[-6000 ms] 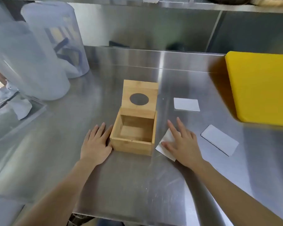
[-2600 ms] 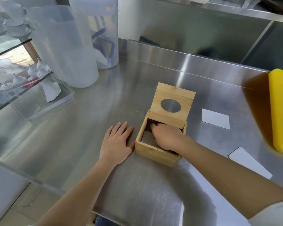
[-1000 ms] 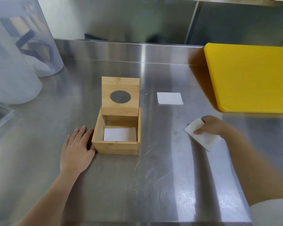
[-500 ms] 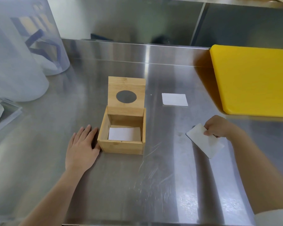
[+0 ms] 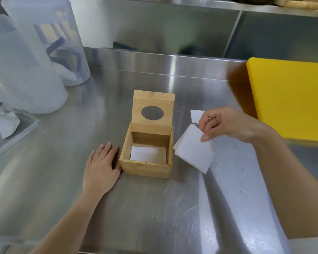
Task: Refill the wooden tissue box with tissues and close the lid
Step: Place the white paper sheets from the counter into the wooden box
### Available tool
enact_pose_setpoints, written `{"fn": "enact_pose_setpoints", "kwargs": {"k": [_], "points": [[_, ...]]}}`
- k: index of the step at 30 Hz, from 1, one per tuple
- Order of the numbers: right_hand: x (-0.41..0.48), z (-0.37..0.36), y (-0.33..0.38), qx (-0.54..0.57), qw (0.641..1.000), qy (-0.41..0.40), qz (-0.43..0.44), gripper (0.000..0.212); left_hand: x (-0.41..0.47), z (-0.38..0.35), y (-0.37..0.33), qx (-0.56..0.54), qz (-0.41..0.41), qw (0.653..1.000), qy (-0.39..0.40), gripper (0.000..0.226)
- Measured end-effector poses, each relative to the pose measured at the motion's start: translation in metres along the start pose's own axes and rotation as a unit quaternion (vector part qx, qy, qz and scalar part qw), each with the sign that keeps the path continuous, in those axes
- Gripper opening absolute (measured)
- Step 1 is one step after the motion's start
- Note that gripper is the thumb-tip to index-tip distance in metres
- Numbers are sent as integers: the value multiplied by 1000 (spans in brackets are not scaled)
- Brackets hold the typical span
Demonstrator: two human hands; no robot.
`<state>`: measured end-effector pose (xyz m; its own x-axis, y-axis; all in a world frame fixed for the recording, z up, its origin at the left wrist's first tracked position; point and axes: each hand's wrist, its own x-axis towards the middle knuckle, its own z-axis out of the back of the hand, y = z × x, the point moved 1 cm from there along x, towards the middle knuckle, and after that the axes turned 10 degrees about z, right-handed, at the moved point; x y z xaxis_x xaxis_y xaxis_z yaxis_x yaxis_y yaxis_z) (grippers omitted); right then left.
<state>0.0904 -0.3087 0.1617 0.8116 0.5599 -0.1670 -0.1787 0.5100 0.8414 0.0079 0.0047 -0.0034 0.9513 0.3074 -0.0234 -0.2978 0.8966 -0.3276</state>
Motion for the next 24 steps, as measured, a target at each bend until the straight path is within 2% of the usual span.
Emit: {"fn": "enact_pose_setpoints", "kwargs": {"k": [4, 7, 10, 13, 18, 21, 24], "points": [[32, -34, 22, 36, 994, 99, 30, 22, 0, 1, 0, 8, 1, 1000, -3, 58], [58, -61, 29, 28, 990, 132, 35, 19, -1, 1, 0, 8, 2, 1000, -3, 59], [77, -84, 31, -40, 987, 154, 36, 16, -1, 0, 0, 12, 4, 1000, 1, 57], [86, -101, 30, -153, 973, 165, 54, 16, -1, 1, -1, 6, 8, 1000, 3, 61], [88, -127, 24, -362, 909, 186, 87, 11, 0, 2, -1, 13, 8, 1000, 5, 52], [84, -140, 17, -409, 885, 201, 92, 16, 0, 2, -2, 17, 5, 1000, -1, 50], [87, -142, 13, -402, 892, 185, 97, 16, -2, 3, -2, 15, 9, 1000, -10, 54]]}}
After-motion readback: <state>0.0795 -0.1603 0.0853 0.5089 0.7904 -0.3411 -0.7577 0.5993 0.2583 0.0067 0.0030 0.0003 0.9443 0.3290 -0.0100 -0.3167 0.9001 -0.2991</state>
